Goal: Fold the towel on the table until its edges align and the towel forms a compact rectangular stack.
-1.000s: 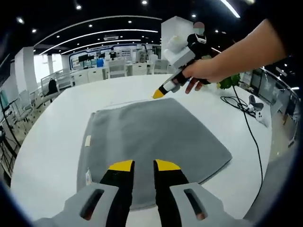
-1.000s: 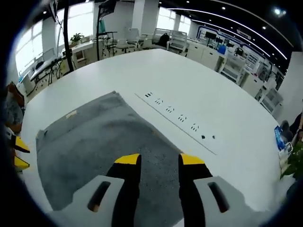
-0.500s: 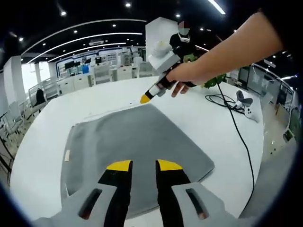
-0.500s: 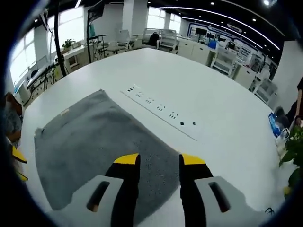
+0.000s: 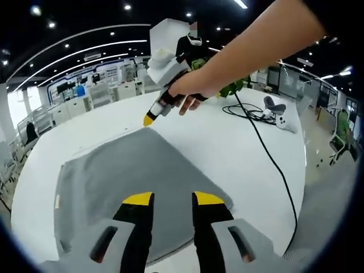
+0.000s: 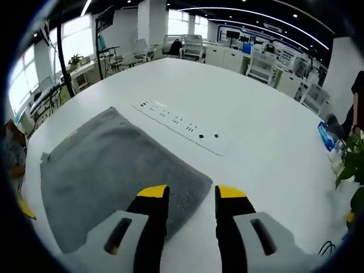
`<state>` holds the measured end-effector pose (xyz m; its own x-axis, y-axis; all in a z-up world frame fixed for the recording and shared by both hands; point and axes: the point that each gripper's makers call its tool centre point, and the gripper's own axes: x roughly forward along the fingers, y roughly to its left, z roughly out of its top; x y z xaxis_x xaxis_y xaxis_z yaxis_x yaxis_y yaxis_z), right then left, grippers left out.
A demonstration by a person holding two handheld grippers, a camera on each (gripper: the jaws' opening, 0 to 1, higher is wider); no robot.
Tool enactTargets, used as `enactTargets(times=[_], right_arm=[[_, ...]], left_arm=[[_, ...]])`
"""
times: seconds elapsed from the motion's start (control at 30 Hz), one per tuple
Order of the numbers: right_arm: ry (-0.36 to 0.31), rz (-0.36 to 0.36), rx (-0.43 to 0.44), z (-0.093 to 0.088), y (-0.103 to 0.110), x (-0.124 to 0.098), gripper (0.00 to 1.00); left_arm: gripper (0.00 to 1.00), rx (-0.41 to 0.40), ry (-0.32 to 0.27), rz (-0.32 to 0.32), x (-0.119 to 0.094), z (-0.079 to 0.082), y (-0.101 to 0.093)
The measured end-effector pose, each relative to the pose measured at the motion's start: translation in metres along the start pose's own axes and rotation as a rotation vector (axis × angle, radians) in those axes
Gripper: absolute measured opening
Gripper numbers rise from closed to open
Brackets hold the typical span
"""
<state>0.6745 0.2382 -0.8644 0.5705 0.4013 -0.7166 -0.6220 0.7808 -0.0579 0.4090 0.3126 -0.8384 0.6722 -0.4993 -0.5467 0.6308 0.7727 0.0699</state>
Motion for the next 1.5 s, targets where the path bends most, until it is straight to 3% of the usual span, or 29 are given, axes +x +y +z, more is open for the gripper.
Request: enactTargets(times=[0.33,0.57,0.9,1.03,1.13,1.33,1.5], right_arm=[[0.001,0.004,0.026,-0.015,-0.010,0.002,0.30],[0.027,0.005,0.027,-0.034,-0.013,0.011,0.28],[0.000,0.040,0.039,-0.030,-0.009,0.020,0.27],[-0.016,0.051,0.072,-0.030,-0.010,0.026,0.27],[-0.018,0.058,0.101,-0.031,-0.007,0.029,0.26],[-0.011,0.057,0.065,-0.033,-0.008,0.038,0.26],[-0.037,0.062,0.089,-0.030,-0.008,0.034,0.25]], left_arm=[[0.30,-0.019,0.019,-0.080,0.016,-0.001,-0.031],[0.31,-0.013,0.058,-0.109,0.024,-0.015,-0.049],[0.31,0.015,0.090,-0.161,0.032,-0.020,-0.075],[0.30,0.022,0.117,-0.173,0.040,-0.031,-0.083],[0.30,0.032,0.136,-0.175,0.044,-0.038,-0.085],[0.28,0.050,0.166,-0.184,0.052,-0.046,-0.087],[0.28,0.079,0.175,-0.183,0.055,-0.048,-0.086]])
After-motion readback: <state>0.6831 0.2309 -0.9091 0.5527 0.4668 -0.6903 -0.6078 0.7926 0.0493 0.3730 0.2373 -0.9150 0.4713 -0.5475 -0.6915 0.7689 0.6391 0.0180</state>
